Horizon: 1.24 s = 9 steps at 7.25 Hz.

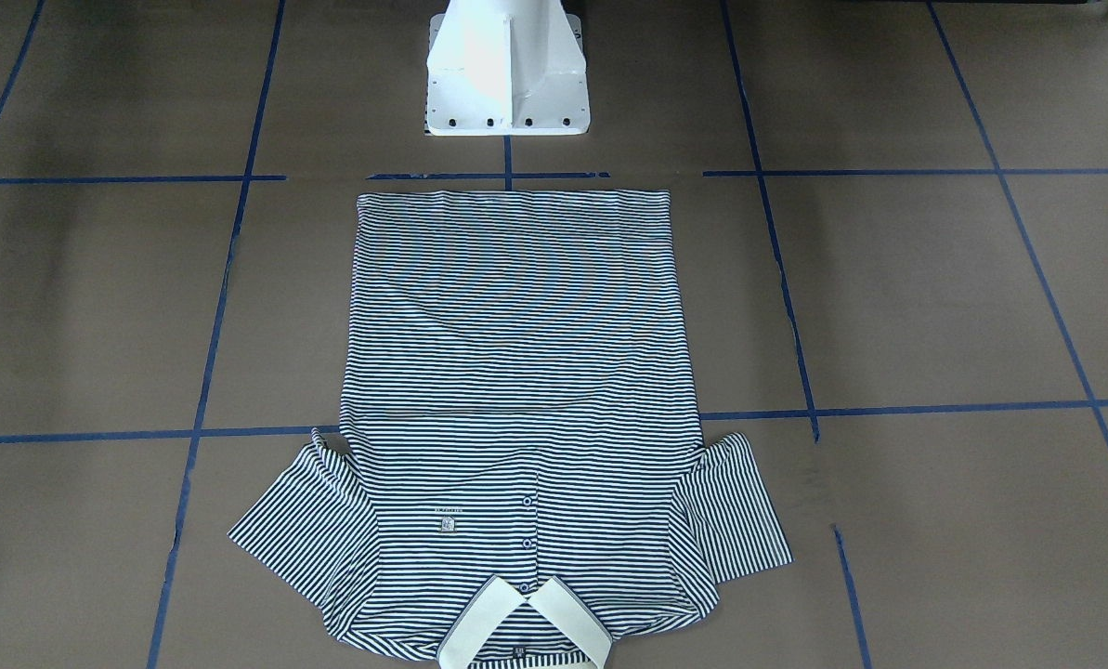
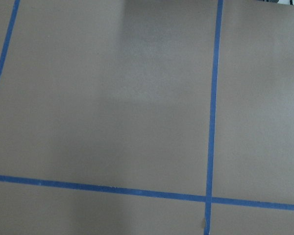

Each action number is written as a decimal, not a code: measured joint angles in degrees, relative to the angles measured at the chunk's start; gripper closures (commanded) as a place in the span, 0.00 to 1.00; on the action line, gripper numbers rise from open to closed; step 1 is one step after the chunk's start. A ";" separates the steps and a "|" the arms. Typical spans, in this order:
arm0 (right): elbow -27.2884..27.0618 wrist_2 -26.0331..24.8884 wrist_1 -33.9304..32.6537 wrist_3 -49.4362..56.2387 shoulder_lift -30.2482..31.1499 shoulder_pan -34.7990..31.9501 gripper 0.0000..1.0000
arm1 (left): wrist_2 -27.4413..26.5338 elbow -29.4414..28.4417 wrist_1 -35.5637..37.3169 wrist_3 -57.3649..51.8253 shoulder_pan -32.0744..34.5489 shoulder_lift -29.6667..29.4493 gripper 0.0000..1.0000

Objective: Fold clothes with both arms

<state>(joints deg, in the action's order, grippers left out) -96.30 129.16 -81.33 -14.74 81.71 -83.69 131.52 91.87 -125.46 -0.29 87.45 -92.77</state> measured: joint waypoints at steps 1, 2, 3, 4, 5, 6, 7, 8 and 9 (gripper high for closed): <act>2.15 1.05 4.73 -0.95 -0.67 0.29 0.00 | -0.06 -4.17 -4.97 0.04 -0.10 -3.24 0.00; 4.23 1.82 9.19 -1.94 -2.28 1.81 0.00 | -0.08 -6.83 -7.17 0.08 -0.18 -5.66 0.00; 6.22 2.00 12.48 -5.16 -5.62 5.03 0.00 | -0.08 -7.67 -8.00 0.90 -0.22 -6.98 0.00; 8.49 1.59 15.71 -11.09 -9.59 8.69 0.00 | -0.04 -7.60 -8.52 2.63 -0.24 -7.53 0.00; 10.81 -0.55 20.22 -19.15 -12.58 12.40 0.02 | 0.02 -7.44 -9.01 4.06 -0.29 -7.75 0.00; 13.10 -5.29 25.42 -28.39 -14.80 16.68 0.17 | 0.02 -7.37 -9.36 4.70 -0.32 -7.83 0.00; 15.88 -10.72 29.19 -36.51 -17.32 21.02 0.26 | -0.01 -7.36 -9.53 4.93 -0.34 -7.85 0.00; 18.80 -15.90 31.52 -41.95 -19.36 24.90 0.30 | -0.01 -7.37 -9.59 4.97 -0.35 -7.86 0.00; 21.77 -20.44 33.88 -44.93 -20.43 28.18 0.30 | 0.03 -7.36 -9.62 4.97 -0.35 -7.87 0.00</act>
<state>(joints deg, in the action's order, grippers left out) -74.53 108.72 -47.45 -59.67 61.29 -55.52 131.54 84.51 -135.08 4.68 87.10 -100.63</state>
